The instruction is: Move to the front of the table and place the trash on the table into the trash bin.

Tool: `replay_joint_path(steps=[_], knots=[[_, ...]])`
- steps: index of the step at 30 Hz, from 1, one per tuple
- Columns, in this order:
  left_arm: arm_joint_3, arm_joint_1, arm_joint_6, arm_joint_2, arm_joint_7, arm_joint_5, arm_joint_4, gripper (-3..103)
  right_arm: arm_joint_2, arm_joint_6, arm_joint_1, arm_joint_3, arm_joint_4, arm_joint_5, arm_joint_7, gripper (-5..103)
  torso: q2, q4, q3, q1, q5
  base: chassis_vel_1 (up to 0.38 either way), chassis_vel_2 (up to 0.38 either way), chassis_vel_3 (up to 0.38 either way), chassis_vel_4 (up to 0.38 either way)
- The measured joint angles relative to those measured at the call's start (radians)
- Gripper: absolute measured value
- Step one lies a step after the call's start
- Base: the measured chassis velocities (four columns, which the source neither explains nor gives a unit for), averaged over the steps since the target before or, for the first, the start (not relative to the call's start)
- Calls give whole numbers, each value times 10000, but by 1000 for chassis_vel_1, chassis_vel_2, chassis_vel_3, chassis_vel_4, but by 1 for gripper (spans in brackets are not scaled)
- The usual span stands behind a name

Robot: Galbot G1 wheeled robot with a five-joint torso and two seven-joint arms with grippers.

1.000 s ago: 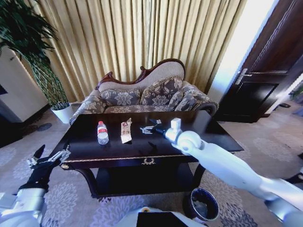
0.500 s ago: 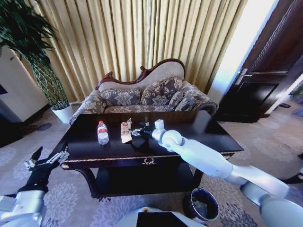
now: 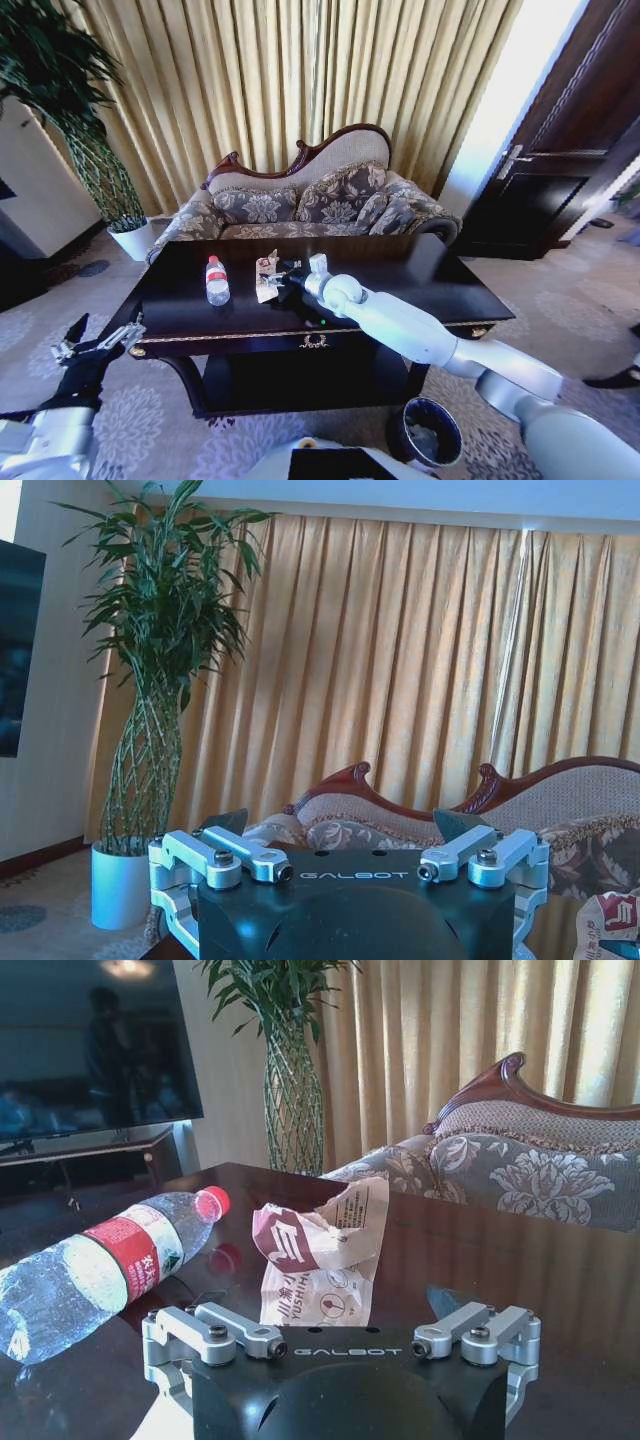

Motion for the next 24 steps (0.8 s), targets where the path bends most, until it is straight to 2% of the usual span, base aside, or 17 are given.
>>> replay_joint_path(steps=[3,6,7,10,11,14,16,17,19,22,23,24], knots=[[-42,27,-33,-1,0,-6,0,100,7,-4,10,-33,-1,6,11,102,0,-1,0,0,1,0,0,0,0],[-75,88,-90,-32,0,-34,0,100,89,-7,-21,-58,5,0,45,88,0,0,0,0,2,0,0,0,0],[-75,88,-90,-32,0,-34,0,100,89,-7,-21,-58,5,0,45,88,0,0,0,0,2,0,0,0,0],[-97,142,-204,-61,5,-36,0,100,203,-8,-64,-91,-4,-77,58,72,0,0,0,0,1,0,0,0,0],[-97,142,-204,-61,5,-36,0,100,203,-8,-64,-91,-4,-77,58,72,0,0,0,0,1,0,0,0,0],[-202,264,-334,-43,13,-52,0,100,304,-8,-122,-94,-23,-143,78,56,0,0,0,0,2,0,0,0,0],[-219,288,-354,-37,14,-56,0,100,319,-7,-135,-87,-23,-154,85,56,0,0,0,0,2,0,0,0,0],[-260,339,-398,-18,15,-62,0,100,342,-8,-166,-64,-20,-179,137,44,0,1,0,0,1,0,0,0,0],[-267,351,-409,-14,15,-63,0,100,344,-7,-176,-63,-11,-184,177,44,0,1,0,0,1,0,0,0,0],[-274,380,-459,3,15,-67,0,100,330,-7,-243,-35,74,-235,335,28,0,1,0,0,1,0,0,0,0],[-272,382,-463,4,15,-67,0,100,322,-6,-263,-20,88,-254,349,28,0,1,0,0,1,0,0,0,0],[-263,383,-473,6,16,-67,0,100,304,-6,-298,2,112,-276,366,22,0,1,0,0,2,0,0,0,0]])
